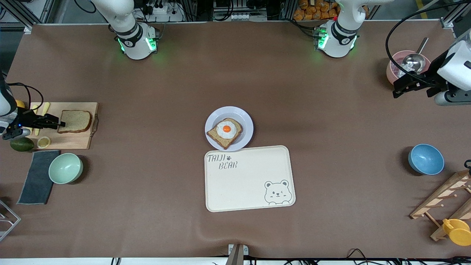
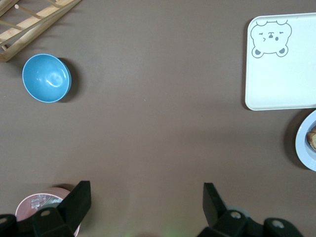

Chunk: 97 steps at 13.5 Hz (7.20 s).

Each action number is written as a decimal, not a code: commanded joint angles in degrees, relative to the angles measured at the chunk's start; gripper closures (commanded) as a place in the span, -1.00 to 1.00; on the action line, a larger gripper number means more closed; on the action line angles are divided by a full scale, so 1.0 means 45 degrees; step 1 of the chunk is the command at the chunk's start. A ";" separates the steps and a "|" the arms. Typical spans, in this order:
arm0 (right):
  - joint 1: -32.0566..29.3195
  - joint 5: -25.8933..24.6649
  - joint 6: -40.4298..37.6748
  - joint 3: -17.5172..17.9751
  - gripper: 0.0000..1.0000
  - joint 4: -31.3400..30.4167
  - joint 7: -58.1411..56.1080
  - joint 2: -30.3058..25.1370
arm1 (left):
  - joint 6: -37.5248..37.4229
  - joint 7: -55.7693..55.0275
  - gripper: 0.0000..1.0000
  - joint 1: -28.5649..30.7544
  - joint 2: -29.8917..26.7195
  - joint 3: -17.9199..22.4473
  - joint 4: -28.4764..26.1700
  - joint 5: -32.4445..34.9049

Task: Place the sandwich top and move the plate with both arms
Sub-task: 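Lower the right gripper and grasp the bread slice by its edge, then lift the bread slice and carry it over the white plate, then lower the bread slice onto the egg and open the right gripper, then withdraw the right gripper while the left gripper reaches toward the plate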

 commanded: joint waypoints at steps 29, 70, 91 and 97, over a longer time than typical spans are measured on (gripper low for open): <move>0.3014 0.2059 -0.4663 0.0246 1.00 0.1011 0.4380 -0.1522 | 0.0191 0.0160 -1.00 -0.0102 0.0126 0.0102 0.0307 -0.0019; 1.5614 1.1786 0.5237 0.0246 1.00 -0.1725 0.9561 -0.1154 | 0.0054 0.0102 -1.00 -0.0004 0.0300 0.0024 0.0385 -0.0215; 1.5070 1.1728 0.5122 0.0110 -0.34 -0.1608 1.0166 -0.1017 | 0.0444 -0.0015 -1.00 -0.0082 0.0691 -0.0014 0.0365 -0.0253; 1.3353 0.9350 0.2629 -0.0337 -0.31 -0.1258 1.0205 -0.1426 | 0.0386 0.0062 -1.00 -0.0024 0.0653 -0.0015 0.0326 -0.0896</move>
